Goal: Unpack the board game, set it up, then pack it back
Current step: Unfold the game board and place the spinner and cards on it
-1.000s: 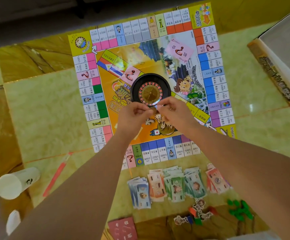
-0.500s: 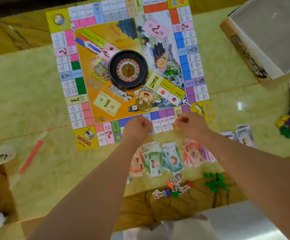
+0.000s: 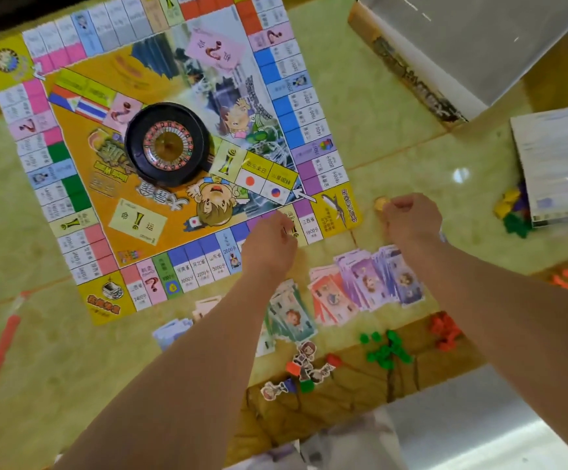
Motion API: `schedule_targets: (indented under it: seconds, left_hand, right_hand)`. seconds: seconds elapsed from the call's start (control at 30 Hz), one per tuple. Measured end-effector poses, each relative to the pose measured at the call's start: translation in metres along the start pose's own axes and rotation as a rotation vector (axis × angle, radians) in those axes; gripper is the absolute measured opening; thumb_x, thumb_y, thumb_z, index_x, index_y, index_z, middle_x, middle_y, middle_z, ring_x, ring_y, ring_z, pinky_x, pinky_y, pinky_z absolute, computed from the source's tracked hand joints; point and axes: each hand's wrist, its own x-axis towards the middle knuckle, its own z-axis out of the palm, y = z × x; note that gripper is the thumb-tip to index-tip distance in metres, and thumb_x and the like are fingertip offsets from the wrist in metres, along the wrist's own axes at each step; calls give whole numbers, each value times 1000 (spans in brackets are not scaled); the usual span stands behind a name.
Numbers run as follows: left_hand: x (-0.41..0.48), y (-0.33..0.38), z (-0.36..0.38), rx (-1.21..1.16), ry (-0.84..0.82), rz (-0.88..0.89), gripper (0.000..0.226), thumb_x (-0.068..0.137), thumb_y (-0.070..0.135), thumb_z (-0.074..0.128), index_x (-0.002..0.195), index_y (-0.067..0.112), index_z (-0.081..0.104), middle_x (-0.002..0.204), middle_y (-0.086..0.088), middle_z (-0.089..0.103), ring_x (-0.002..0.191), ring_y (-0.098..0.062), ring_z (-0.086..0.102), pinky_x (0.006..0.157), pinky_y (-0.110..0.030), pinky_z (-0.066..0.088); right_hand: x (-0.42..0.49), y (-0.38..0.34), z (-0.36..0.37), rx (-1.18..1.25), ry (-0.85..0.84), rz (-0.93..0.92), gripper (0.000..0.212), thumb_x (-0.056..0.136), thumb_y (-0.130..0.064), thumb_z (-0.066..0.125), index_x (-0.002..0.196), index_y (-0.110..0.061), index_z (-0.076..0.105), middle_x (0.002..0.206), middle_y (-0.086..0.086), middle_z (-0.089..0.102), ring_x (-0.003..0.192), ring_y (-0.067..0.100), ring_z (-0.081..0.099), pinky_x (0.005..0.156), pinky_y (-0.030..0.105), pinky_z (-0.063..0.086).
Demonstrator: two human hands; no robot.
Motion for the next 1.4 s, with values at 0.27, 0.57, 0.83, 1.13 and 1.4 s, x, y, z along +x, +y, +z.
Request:
schedule_targets:
  seconds: [0.27,0.57,0.83,1.13,1.4]
  left_hand:
    - [8,3,6,29,91,-20,13,90,15,50,95,23,59,86,4,63,77,-20,60,63,-32,47]
    - [8,-20,-40,61,523,-269,22,89,18,56,108,13,45,107,-5,49,83,-25,48,56,-32,31]
    - [28,-62,-64,-40,512,-416,24,92,24,58,111,10,52,110,-12,59,92,-27,54,69,-32,33]
    - [54,-62,-71,-264,606,-364,31,85,25,69,108,14,52,94,-4,64,87,-21,60,71,-30,38]
    - [20,-75,-73,-170,504,-300,27,88,22,63,112,15,54,109,-7,55,88,-23,56,66,-31,40]
  right_hand:
    - [16,-1,1,-102,44,5,20,90,-23,62,105,-10,63,108,8,67,106,26,60,80,27,42]
    - [-17,-61,46,46,-289,-434,10,90,-12,57,100,-14,59,71,-10,55,63,9,54,63,27,45]
    - [-49,-98,106,-90,-580,-715,26,95,-11,48,120,-16,57,81,-12,57,70,13,57,65,33,49]
    - [-46,-98,117,-142,-564,-696,33,90,-5,54,120,-20,55,84,3,61,63,15,52,61,32,47]
    - [-62,-99,115,-158,-541,-648,34,89,-3,53,121,-16,55,74,-8,50,64,3,46,67,27,39]
